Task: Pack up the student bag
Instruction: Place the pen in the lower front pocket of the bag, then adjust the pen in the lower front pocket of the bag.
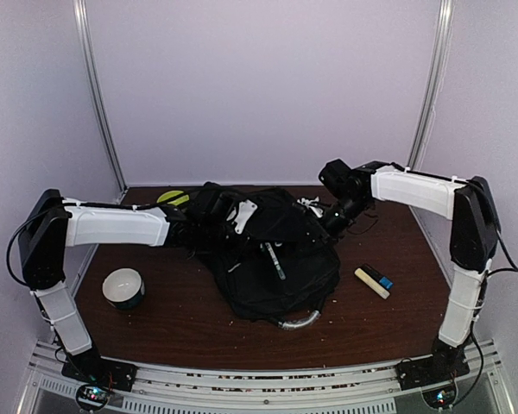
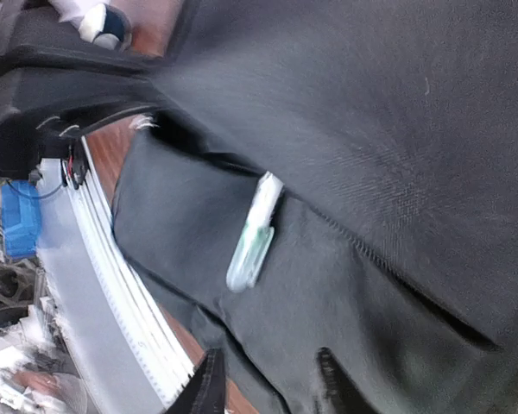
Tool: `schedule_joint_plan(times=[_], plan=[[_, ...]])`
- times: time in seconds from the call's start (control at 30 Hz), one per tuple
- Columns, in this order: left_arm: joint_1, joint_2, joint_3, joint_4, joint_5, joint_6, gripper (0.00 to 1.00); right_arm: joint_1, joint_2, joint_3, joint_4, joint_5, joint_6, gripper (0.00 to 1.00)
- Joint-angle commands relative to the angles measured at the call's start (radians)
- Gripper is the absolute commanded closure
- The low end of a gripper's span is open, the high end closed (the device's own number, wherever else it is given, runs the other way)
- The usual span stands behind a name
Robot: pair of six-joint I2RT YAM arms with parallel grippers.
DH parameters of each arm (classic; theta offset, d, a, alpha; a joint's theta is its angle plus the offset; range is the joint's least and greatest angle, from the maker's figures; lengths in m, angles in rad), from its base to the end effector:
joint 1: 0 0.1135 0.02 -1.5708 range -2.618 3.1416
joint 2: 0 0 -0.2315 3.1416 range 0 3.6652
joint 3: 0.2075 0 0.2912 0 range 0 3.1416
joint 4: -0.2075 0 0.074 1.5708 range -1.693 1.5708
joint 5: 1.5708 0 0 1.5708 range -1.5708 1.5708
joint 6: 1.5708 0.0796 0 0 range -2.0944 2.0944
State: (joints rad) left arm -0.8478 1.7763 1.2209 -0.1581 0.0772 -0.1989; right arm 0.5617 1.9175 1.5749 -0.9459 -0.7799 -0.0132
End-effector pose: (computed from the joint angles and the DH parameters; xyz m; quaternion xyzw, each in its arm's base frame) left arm 0.2977 -0.3467 0.1405 0.3049 0.8563 -0.2380 0.3422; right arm 0.3287 0.2730 0.1666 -0.3109 0.8630 0.3975 0.0233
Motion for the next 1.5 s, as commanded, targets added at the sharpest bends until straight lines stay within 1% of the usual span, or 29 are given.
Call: schedule_joint_plan(times=[0.0,0.1,0.2,0.27,0.3,0.37,0.43,0.47,0.53,0.57,0.6,0.7,0.83,0.9,0.97,1.03,1.1,1.17,1.27,1.33,1.4,1.47], plan=[[-0.012,-0.061,-0.008,0.075,0.013,0.026,1.0,-0.005,-0.138,-0.039,-0.049,0.067,-0.315,0.72],[-0.012,-0.066,-0.021,0.078,0.015,0.034,1.0,-0.001,-0.239,-0.113,0.016,0.107,-0.466,0.79],[-0.012,-0.069,-0.034,0.086,0.021,0.04,1.0,0.019,-0.313,-0.187,0.079,0.146,-0.593,0.8],[-0.011,-0.07,-0.038,0.089,0.028,0.043,1.0,0.047,-0.341,-0.219,0.107,0.198,-0.655,0.79],[-0.011,-0.071,-0.038,0.088,0.027,0.045,1.0,0.065,-0.352,-0.235,0.132,0.236,-0.674,0.76],[-0.011,-0.073,-0.039,0.088,0.024,0.046,1.0,0.103,-0.368,-0.273,0.205,0.332,-0.681,0.62],[-0.011,-0.075,-0.041,0.089,0.018,0.05,1.0,0.133,-0.383,-0.313,0.31,0.414,-0.64,0.5],[-0.011,-0.076,-0.043,0.09,0.015,0.049,1.0,0.143,-0.389,-0.331,0.363,0.431,-0.615,0.43],[-0.011,-0.081,-0.051,0.102,0.013,0.045,1.0,0.156,-0.399,-0.375,0.465,0.446,-0.578,0.22],[-0.012,-0.082,-0.055,0.111,0.015,0.042,1.0,0.168,-0.403,-0.398,0.517,0.458,-0.576,0.04],[-0.011,-0.083,-0.06,0.118,0.019,0.038,1.0,0.182,-0.406,-0.423,0.559,0.474,-0.582,0.0],[-0.009,-0.076,-0.064,0.134,0.052,0.027,1.0,0.225,-0.387,-0.465,0.637,0.513,-0.629,0.0],[-0.007,-0.069,-0.074,0.157,0.064,0.009,1.0,0.268,-0.335,-0.462,0.673,0.525,-0.669,0.0],[-0.003,-0.068,-0.078,0.161,0.064,0.003,1.0,0.287,-0.319,-0.458,0.685,0.537,-0.686,0.03],[-0.001,-0.069,-0.08,0.163,0.063,0.0,1.0,0.304,-0.31,-0.453,0.689,0.54,-0.698,0.1],[0.001,-0.07,-0.081,0.161,0.063,0.001,1.0,0.312,-0.304,-0.44,0.662,0.5,-0.708,0.16],[0.004,-0.072,-0.084,0.161,0.066,-0.001,1.0,0.312,-0.283,-0.404,0.588,0.432,-0.732,0.36],[0.007,-0.074,-0.082,0.16,0.07,-0.001,1.0,0.312,-0.254,-0.372,0.512,0.378,-0.755,0.6],[0.009,-0.077,-0.084,0.158,0.077,0.001,1.0,0.313,-0.209,-0.339,0.447,0.342,-0.774,0.86],[0.009,-0.078,-0.084,0.158,0.078,0.001,1.0,0.315,-0.185,-0.328,0.428,0.33,-0.781,0.94],[0.009,-0.08,-0.085,0.158,0.079,0.001,1.0,0.32,-0.168,-0.323,0.417,0.321,-0.788,1.0],[0.01,-0.081,-0.089,0.157,0.078,0.001,1.0,0.327,-0.155,-0.314,0.397,0.313,-0.805,1.0]])
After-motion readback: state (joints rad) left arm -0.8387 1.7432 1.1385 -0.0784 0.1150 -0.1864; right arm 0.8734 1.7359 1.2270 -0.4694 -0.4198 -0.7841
